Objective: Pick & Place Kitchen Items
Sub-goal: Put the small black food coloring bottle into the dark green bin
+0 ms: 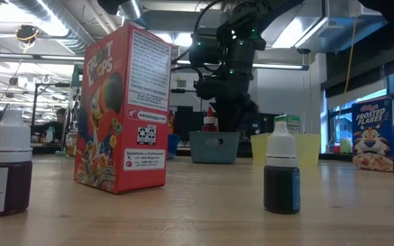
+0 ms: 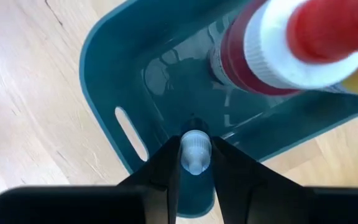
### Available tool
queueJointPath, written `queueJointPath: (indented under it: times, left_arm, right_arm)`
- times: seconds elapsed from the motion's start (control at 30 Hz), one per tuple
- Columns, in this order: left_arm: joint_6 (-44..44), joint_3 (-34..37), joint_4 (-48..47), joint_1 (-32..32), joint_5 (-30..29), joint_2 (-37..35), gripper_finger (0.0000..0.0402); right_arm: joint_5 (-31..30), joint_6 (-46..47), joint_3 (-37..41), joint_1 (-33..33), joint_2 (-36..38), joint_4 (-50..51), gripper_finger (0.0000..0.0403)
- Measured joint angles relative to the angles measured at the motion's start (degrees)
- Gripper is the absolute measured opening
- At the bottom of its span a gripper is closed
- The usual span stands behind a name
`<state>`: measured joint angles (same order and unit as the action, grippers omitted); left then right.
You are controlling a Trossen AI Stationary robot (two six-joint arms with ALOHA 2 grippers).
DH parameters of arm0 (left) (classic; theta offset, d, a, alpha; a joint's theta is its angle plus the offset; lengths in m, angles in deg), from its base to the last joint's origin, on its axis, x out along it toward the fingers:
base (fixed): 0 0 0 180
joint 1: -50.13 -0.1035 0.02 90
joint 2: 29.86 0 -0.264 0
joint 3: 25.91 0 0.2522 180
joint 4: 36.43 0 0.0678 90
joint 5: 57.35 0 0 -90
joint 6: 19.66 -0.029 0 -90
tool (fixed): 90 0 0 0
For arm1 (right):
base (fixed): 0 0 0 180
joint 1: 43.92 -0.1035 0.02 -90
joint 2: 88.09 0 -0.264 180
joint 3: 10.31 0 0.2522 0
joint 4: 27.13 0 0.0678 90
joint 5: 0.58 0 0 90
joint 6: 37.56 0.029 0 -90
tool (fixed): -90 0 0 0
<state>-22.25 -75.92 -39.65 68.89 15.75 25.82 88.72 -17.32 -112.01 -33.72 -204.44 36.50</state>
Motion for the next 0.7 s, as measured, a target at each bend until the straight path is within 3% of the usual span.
queueJointPath:
  times: [0.7]
  left_arm:
    - [0.4, 0.0, 0.0, 0.0, 0.0, 0.0, 0.0278]
  right_arm:
    - [2.3, 5.5, 0.0, 1.4, -0.5, -0.1, 0.008]
